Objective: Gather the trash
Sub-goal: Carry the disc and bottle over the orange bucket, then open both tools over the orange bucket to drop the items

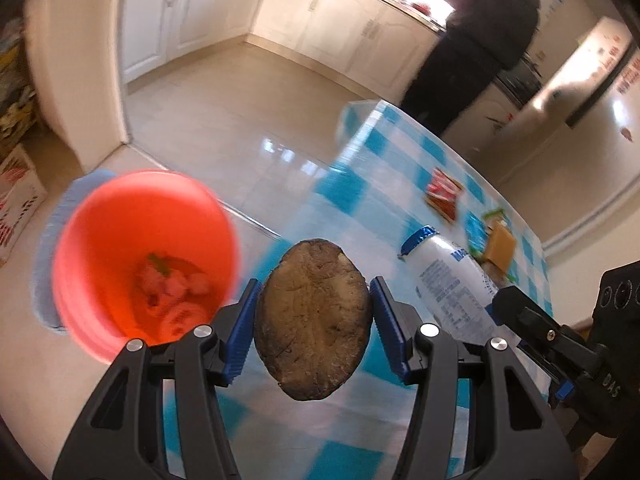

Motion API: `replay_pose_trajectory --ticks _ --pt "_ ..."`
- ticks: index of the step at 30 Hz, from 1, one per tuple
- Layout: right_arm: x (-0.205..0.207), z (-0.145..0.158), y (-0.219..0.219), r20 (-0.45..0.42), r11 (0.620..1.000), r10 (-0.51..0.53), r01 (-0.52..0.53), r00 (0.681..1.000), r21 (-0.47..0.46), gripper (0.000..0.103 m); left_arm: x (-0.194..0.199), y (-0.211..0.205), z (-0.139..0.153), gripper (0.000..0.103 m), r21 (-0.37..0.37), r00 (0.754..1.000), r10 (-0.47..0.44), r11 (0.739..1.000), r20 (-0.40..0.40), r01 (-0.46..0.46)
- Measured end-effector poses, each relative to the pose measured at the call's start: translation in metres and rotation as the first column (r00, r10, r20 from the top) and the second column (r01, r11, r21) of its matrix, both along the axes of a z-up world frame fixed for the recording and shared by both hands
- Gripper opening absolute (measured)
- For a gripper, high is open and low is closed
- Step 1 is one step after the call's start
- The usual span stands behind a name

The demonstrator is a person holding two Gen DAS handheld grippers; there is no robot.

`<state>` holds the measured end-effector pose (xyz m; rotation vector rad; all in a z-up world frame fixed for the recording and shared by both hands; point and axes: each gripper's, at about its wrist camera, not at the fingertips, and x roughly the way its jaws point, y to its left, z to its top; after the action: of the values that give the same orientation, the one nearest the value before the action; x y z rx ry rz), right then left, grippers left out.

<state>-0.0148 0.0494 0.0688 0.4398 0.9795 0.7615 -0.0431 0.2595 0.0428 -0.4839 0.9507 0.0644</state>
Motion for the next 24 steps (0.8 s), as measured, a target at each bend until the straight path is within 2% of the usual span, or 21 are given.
replay_pose_trajectory --ticks 10,15,20,24 --pt "0.018 -0.019 0.099 -0.062 0.984 0.178 -0.178 0.982 0.009 0.04 -0.014 0.081 -0.021 0.056 0.01 0.984 0.177 0.984 -0.036 -0.177" --pt "0.023 -0.033 0.133 -0.081 0.975 0.221 -0.223 0.972 -0.023 0.04 -0.017 0.104 -0.039 0.056 0.007 0.974 0.215 0.977 -0.069 -0.215" --pt "0.019 -0.044 0.164 -0.063 0.959 0.256 -0.262 0.965 -0.105 0.04 -0.018 0.12 -0.061 0.056 -0.006 0.963 0.245 0.969 -0.112 -0.248" --pt "0.015 -0.053 0.173 -0.057 0.949 0.275 -0.28 0.96 -0.142 0.04 -0.021 0.129 -0.074 0.056 -0.013 0.955 0.26 0.964 -0.142 -0.265"
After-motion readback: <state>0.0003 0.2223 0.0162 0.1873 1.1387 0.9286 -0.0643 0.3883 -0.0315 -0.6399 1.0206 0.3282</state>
